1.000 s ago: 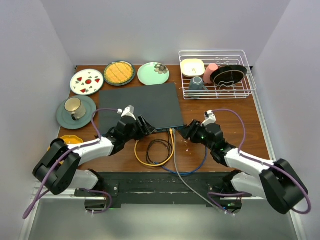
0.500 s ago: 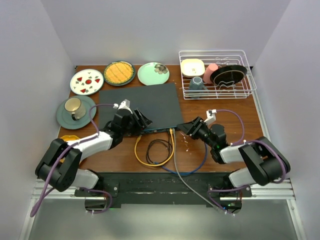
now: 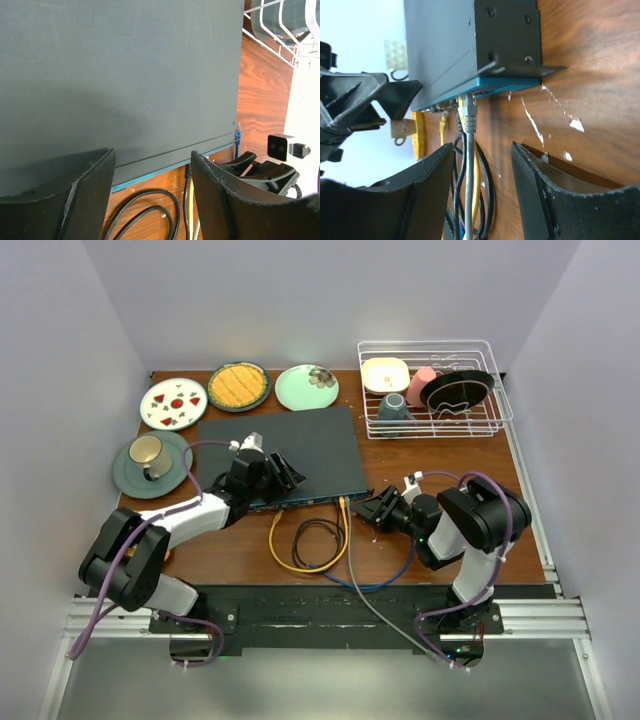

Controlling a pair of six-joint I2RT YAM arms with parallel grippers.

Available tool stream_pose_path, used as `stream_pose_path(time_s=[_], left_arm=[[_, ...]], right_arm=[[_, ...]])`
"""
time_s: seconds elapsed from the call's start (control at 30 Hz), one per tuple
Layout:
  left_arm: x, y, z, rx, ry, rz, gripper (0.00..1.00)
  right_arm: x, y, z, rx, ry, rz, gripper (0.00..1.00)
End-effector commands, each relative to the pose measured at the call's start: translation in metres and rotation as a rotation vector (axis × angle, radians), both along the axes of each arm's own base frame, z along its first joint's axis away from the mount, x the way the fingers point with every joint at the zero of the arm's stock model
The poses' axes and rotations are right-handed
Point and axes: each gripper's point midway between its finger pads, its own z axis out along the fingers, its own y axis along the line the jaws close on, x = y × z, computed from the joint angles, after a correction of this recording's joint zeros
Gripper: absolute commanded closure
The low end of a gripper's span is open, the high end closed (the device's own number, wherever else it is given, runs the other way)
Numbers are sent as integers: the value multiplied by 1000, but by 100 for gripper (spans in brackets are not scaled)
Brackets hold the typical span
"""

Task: Pull the plug from the switch port
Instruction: Pull the connector from the switch port.

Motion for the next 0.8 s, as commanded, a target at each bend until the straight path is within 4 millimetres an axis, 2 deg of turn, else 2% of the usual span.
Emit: stream_pose_path(time_s=[0.0,0.37,0.6,0.77], left_arm=[[8,-2,5,15,-17,-12,33],[6,-1,0,23,-6,-13,33],[3,1,1,18,-11,-8,33],[1,1,0,15,-8,-11,33]], right_arm=[[13,10,59,175,-248,22,46],[27,14,66,191,-276,6,47],[37,14,65,202,-268,-24,58],[45,13,74,213,-297,-49,58]])
